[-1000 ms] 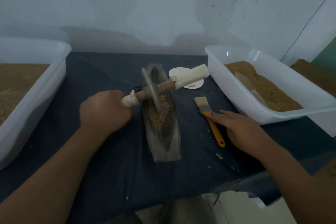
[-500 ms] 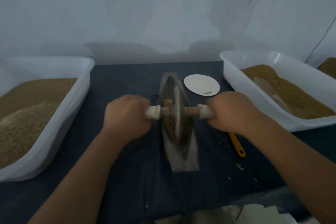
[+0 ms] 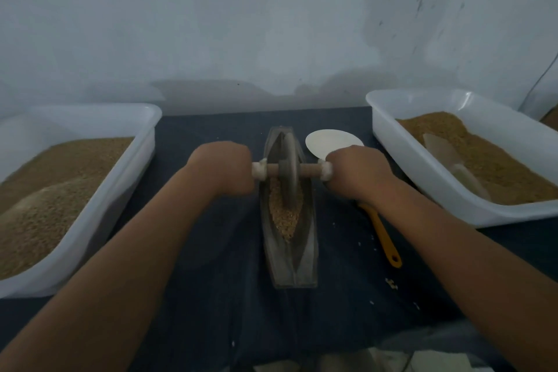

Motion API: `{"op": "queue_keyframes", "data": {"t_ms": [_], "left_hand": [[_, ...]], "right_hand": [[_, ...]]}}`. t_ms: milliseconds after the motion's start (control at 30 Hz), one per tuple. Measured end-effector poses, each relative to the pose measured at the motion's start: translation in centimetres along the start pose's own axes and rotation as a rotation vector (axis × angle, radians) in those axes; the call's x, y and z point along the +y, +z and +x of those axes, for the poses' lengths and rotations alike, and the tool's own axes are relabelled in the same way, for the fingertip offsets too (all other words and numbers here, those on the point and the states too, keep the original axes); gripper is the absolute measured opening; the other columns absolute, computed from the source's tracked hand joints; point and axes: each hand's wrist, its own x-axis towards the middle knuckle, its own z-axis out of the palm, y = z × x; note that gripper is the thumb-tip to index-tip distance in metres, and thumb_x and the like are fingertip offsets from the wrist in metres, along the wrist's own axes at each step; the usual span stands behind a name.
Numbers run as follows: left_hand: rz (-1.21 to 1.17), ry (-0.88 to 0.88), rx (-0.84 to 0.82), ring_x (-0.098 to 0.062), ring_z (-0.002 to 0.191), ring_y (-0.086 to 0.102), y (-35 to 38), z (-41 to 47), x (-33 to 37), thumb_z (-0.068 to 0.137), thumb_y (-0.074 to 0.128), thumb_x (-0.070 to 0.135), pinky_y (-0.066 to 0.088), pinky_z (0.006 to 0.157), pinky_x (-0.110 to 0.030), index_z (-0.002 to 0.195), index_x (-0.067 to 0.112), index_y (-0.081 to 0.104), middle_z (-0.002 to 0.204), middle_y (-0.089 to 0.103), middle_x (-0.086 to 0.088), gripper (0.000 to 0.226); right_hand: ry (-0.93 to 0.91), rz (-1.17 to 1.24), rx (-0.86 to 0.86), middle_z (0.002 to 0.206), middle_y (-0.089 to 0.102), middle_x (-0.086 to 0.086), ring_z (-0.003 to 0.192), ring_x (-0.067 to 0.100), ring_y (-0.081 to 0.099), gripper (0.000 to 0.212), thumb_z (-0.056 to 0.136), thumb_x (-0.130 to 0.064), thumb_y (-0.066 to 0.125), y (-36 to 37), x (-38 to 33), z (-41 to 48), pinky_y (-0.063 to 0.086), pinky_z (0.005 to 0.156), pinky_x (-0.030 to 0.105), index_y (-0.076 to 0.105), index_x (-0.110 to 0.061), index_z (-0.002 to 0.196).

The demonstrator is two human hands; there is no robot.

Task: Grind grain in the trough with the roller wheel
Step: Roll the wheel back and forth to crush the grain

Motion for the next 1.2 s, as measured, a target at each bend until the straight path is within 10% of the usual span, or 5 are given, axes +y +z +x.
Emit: {"op": "queue_keyframes", "data": {"t_ms": [200, 333, 500, 800, 1200], "left_hand": [[0.095, 0.106, 0.119, -0.007, 0.057, 0.05, 3.0, -4.2, -0.5, 0.074, 0.06, 0.046, 0.033, 0.05, -0.025, 0.068, 0.029, 0.054, 0.064, 0.054, 0.011, 0.019], [-0.03, -0.003, 0.037, -0.02, 0.072, 0.063, 2.6, -0.3, -1.1, 0.081, 0.065, 0.04, 0.055, 0.066, -0.033, 0.07, 0.025, 0.056, 0.073, 0.06, 0.007, 0.021], [-0.134, -0.125, 0.064, -0.019, 0.07, 0.062, 2.3, 2.3, -1.7, 0.082, 0.063, 0.046, 0.052, 0.066, -0.033, 0.074, 0.022, 0.06, 0.075, 0.061, 0.004, 0.025], [0.035, 0.04, 0.153, -0.005, 0.052, 0.047, 4.7, -4.8, -1.5, 0.072, 0.058, 0.049, 0.028, 0.047, -0.024, 0.063, 0.029, 0.052, 0.058, 0.053, 0.012, 0.023], [0.003, -0.023, 0.092, -0.014, 0.063, 0.058, 1.9, -0.1, -1.3, 0.078, 0.06, 0.043, 0.046, 0.059, -0.031, 0.067, 0.025, 0.058, 0.069, 0.06, 0.008, 0.021]], "right_hand": [[-0.086, -0.033, -0.022, 0.063, 0.053, -0.011, 0.057, 0.004, 0.05, 0.025, 0.074, -0.06, 0.052, 1.2, 1.1, -5.5, 0.043, 0.052, 0.031, 0.049, -0.036, 0.07], [-0.05, -0.102, 0.179, 0.06, 0.049, -0.009, 0.053, 0.01, 0.047, 0.019, 0.08, -0.039, 0.07, 1.5, -0.1, -0.7, 0.034, 0.047, 0.028, 0.055, -0.031, 0.071], [-0.04, -0.094, 0.15, 0.065, 0.056, -0.008, 0.06, 0.016, 0.056, 0.019, 0.083, -0.042, 0.064, -0.3, -0.7, 4.3, 0.057, 0.061, 0.037, 0.057, -0.029, 0.07], [-0.177, -0.04, 0.191, 0.052, 0.042, -0.013, 0.046, 0.0, 0.039, 0.028, 0.071, -0.061, 0.048, 1.5, 1.1, -5.8, 0.036, 0.044, 0.026, 0.038, -0.037, 0.062], [-0.054, -0.006, 0.241, 0.054, 0.047, -0.01, 0.048, 0.006, 0.043, 0.04, 0.094, -0.052, 0.055, 1.3, 0.3, -0.9, 0.029, 0.047, 0.025, 0.046, -0.03, 0.062]]}}
